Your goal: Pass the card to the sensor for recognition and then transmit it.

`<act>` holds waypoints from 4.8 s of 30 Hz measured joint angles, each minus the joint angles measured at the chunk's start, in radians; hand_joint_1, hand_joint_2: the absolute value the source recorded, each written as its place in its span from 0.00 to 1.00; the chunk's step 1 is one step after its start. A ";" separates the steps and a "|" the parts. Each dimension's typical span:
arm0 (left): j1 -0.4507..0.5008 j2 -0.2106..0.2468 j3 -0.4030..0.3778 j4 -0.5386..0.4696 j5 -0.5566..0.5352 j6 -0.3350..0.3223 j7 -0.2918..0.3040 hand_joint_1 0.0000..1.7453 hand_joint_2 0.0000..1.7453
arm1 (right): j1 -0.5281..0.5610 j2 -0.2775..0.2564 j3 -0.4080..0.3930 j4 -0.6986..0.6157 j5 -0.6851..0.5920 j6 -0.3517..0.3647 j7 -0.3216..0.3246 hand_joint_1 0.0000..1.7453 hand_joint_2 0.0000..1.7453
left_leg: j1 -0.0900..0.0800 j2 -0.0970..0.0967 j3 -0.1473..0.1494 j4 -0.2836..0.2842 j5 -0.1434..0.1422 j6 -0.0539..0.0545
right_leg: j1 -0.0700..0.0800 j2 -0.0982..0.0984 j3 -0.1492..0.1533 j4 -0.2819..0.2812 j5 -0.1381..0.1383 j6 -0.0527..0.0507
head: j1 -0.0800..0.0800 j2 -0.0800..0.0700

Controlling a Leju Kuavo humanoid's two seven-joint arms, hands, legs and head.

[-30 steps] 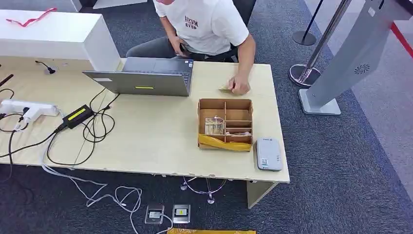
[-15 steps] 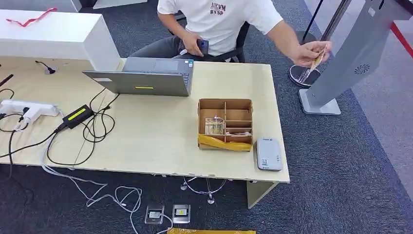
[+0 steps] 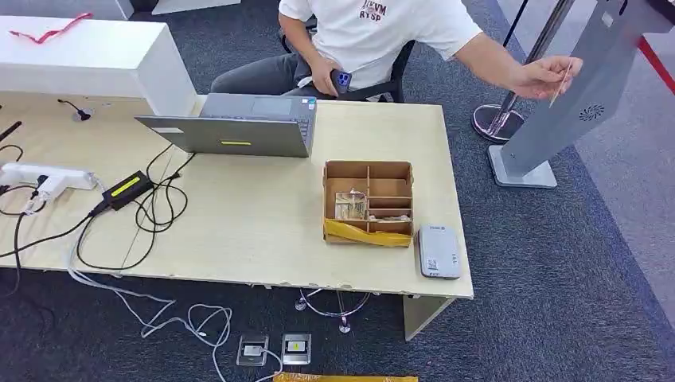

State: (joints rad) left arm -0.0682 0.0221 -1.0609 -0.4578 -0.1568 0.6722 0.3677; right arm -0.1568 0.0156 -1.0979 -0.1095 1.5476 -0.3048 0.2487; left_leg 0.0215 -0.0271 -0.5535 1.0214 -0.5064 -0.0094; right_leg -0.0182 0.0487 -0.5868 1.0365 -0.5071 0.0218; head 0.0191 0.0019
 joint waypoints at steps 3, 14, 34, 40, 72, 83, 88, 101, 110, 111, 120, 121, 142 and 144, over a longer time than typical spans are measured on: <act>0.001 0.002 0.000 -0.007 -0.011 0.000 0.005 0.00 1.00 | -0.014 -0.032 -0.006 -0.002 0.002 -0.021 0.006 0.00 1.00 | -0.001 0.000 0.000 0.000 0.000 0.000 | -0.001 0.000 0.000 0.000 0.000 0.000 | 0.000 0.000; 0.009 0.011 0.002 -0.036 -0.055 0.000 0.025 0.00 1.00 | -0.217 -0.314 -0.010 -0.056 0.000 -0.098 0.011 0.00 1.00 | -0.010 0.000 0.000 0.000 0.004 0.007 | -0.010 0.000 -0.001 0.000 0.004 0.007 | 0.000 0.000; 0.017 0.034 0.003 -0.082 -0.068 0.000 0.023 0.00 1.00 | -0.076 -0.668 0.512 -1.125 -0.781 0.255 0.440 0.00 1.00 | -0.016 -0.012 -0.008 0.000 0.009 0.016 | -0.016 -0.013 0.001 -0.001 0.005 0.013 | 0.000 0.000; 0.017 0.035 0.003 -0.097 -0.109 0.000 0.023 0.00 1.00 | -0.091 -0.727 0.694 -1.323 -0.831 0.086 0.439 0.00 1.00 | -0.015 -0.013 -0.007 0.000 0.009 0.016 | -0.016 -0.014 0.000 -0.001 0.005 0.013 | -0.001 0.000; 0.013 0.055 -0.026 -0.129 -0.111 0.000 0.022 0.00 1.00 | -0.565 -0.687 1.745 -1.498 -0.747 0.032 0.318 0.00 1.00 | -0.014 -0.017 -0.009 0.000 0.011 0.015 | -0.015 -0.016 -0.001 0.000 0.005 0.013 | 0.000 0.000; 0.013 0.061 -0.028 -0.129 -0.085 0.000 0.007 0.00 1.00 | -0.622 -0.624 1.850 -1.414 -0.762 0.021 0.296 0.00 1.00 | -0.014 -0.017 -0.009 0.000 0.012 0.015 | -0.015 -0.017 -0.001 0.000 0.005 0.013 | 0.000 0.000; 0.013 0.062 -0.028 -0.129 -0.087 0.000 0.004 0.00 1.00 | -0.636 -0.606 1.879 -1.387 -0.771 0.016 0.293 0.94 1.00 | -0.014 -0.017 -0.009 0.000 0.012 0.015 | -0.015 -0.016 -0.002 0.000 0.005 0.013 | 0.000 0.000; 0.015 0.063 -0.028 -0.129 -0.105 0.000 0.003 0.00 1.00 | -0.651 -0.586 1.923 -1.344 -0.796 0.013 0.277 1.00 1.00 | -0.014 -0.017 -0.009 0.000 0.012 0.015 | -0.015 -0.017 -0.002 0.000 0.005 0.013 | 0.000 0.000; 0.015 0.064 -0.030 -0.129 -0.101 0.000 0.004 0.00 1.00 | -0.664 -0.576 1.936 -1.316 -0.801 0.006 0.265 1.00 1.00 | -0.014 -0.017 -0.009 0.000 0.012 0.015 | -0.015 -0.016 -0.002 0.000 0.005 0.013 | 0.000 0.000; 0.015 0.064 -0.030 -0.130 -0.100 0.000 0.005 0.00 1.00 | -0.665 -0.575 1.938 -1.313 -0.804 0.004 0.263 1.00 1.00 | -0.014 -0.017 -0.009 0.000 0.012 0.015 | -0.015 -0.016 -0.002 0.000 0.005 0.013 | 0.000 0.000; 0.015 0.068 -0.032 -0.132 -0.095 0.000 0.008 0.00 1.00 | -0.666 -0.563 1.942 -1.296 -0.807 0.001 0.260 1.00 1.00 | -0.014 -0.016 -0.009 0.000 0.012 0.015 | -0.015 -0.016 -0.002 0.000 0.005 0.013 | 0.000 0.000; 0.015 0.068 -0.032 -0.132 -0.094 0.000 0.008 0.00 1.00 | -0.666 -0.562 1.942 -1.295 -0.811 0.003 0.259 1.00 1.00 | -0.014 -0.016 -0.009 0.000 0.012 0.015 | -0.015 -0.016 -0.002 0.000 0.005 0.013 | 0.000 0.000; 0.020 0.066 -0.019 -0.137 -0.138 0.000 -0.002 0.00 1.00 | -0.509 -0.525 1.973 -1.165 -0.934 -0.016 0.187 1.00 1.00 | -0.014 -0.016 -0.009 0.000 0.012 0.015 | -0.014 -0.016 -0.002 0.000 0.005 0.013 | 0.000 0.000; 0.022 0.065 -0.014 -0.137 -0.141 0.000 -0.002 0.00 1.00 | -0.500 -0.521 1.973 -1.153 -0.935 -0.016 0.183 1.00 1.00 | -0.014 -0.016 -0.009 0.000 0.012 0.015 | -0.014 -0.016 -0.002 0.000 0.005 0.013 | 0.000 0.000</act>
State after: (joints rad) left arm -0.0467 0.0874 -1.0750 -0.5947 -0.2975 0.6722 0.3658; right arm -0.6571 -0.5051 0.8755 -1.2627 0.6123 -0.3208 0.4318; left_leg 0.0076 -0.0435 -0.5623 1.0218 -0.4948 0.0056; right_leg -0.0324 0.0325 -0.5886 1.0364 -0.5020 0.0349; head 0.0191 0.0019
